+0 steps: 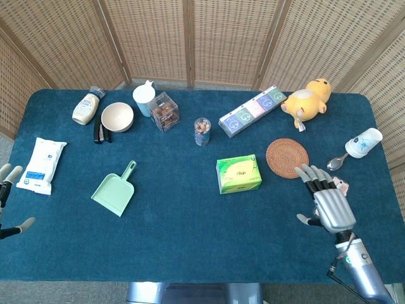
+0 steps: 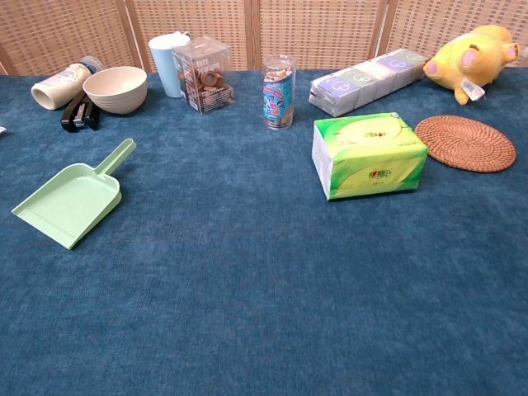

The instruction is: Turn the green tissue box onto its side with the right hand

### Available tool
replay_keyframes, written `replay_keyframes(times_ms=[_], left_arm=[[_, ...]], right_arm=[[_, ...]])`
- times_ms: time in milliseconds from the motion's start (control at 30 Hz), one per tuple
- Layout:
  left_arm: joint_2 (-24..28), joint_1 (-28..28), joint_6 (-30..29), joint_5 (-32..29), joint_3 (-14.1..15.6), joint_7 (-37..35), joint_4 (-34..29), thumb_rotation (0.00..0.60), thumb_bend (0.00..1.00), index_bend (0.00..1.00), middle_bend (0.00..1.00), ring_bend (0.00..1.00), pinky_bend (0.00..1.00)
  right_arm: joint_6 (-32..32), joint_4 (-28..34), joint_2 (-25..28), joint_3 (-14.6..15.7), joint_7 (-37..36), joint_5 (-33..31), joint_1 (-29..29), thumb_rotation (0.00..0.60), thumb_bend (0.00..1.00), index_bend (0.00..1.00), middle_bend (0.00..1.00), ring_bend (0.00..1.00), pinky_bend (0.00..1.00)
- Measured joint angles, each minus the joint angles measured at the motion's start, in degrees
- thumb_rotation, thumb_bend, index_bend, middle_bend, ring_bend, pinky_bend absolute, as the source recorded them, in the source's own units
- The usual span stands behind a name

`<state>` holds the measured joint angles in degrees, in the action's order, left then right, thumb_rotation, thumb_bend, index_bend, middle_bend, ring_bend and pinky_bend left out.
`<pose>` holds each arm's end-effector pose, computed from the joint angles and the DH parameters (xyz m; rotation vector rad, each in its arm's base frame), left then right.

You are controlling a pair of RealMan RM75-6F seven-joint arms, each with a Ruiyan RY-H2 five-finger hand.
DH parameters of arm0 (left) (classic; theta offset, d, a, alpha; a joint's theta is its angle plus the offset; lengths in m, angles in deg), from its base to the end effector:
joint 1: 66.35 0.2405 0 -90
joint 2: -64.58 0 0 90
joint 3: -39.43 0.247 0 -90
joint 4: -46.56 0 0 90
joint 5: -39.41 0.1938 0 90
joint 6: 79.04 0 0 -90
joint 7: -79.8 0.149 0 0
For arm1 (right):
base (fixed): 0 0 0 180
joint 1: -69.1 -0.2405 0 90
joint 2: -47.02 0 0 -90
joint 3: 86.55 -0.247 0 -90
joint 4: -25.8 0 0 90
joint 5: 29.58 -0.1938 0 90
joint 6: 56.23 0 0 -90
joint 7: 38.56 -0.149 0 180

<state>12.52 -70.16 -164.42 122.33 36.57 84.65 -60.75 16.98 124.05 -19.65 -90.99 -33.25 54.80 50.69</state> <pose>-0.2687 0.1755 0.2122 -1.3531 -0.9065 -0.8482 -0.2316 -0.2455 0.1240 1.6266 -0.9271 0.9997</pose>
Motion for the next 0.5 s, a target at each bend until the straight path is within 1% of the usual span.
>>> replay_keyframes(times_ms=[233,500], left_arm=[[0.0,0.0,-0.1,-0.1,0.0,0.2,-0.1,0.600,0.00,0.00,0.00,0.00,0.00],[-0.3,-0.2,0.6,-1.1,-0.3,0.3,0.5,0.600,0.00,0.00,0.00,0.00,0.00]], right_arm=[[-9.2,2.4,0.6,-3.4,1.9,-5.3,-6.1,0.600,0.00,0.00,0.00,0.00,0.11],[-19.7,0.5,-1.0,-7.0,2.4,-12.2,-13.9,0.600,0.00,0.00,0.00,0.00,0.09]])
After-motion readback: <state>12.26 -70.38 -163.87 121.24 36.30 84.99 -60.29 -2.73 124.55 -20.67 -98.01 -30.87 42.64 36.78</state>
